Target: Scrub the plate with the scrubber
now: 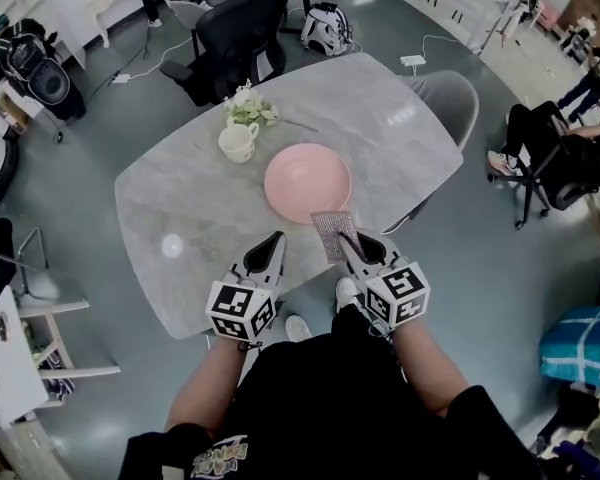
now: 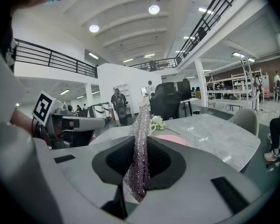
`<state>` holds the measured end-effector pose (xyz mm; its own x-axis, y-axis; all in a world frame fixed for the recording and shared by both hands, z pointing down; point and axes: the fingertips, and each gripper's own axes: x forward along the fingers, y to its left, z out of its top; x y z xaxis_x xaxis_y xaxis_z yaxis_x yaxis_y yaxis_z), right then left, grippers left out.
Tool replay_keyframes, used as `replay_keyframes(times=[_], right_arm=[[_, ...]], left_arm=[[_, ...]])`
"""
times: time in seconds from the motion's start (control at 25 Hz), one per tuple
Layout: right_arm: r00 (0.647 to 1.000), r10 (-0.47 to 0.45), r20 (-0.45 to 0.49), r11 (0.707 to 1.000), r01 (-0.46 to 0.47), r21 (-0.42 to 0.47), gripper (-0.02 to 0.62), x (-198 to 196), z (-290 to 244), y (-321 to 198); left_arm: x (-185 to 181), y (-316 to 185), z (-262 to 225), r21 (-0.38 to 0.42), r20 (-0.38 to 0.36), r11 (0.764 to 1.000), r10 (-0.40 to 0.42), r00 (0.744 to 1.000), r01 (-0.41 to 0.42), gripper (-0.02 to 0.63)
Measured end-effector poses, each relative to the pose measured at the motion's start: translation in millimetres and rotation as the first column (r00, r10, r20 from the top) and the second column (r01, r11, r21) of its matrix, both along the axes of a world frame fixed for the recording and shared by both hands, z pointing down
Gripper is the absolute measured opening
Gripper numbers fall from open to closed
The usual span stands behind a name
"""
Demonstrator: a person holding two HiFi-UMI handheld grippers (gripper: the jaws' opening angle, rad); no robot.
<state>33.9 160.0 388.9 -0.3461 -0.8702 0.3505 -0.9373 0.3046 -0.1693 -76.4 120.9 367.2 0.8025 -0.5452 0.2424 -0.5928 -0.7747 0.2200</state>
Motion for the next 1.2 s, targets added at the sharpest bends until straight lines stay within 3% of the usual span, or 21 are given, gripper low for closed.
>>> replay_keyframes(times=[1.2], right_arm=[[1.0,0.012,0.004,1.0,-0.011,-0.007,0.071,-3.5,1.1,2.6]], left_arm=[[-5.8,3.2,-0.5,0.0,0.004,1.0,0.011,1.0,-0.011,0.018]])
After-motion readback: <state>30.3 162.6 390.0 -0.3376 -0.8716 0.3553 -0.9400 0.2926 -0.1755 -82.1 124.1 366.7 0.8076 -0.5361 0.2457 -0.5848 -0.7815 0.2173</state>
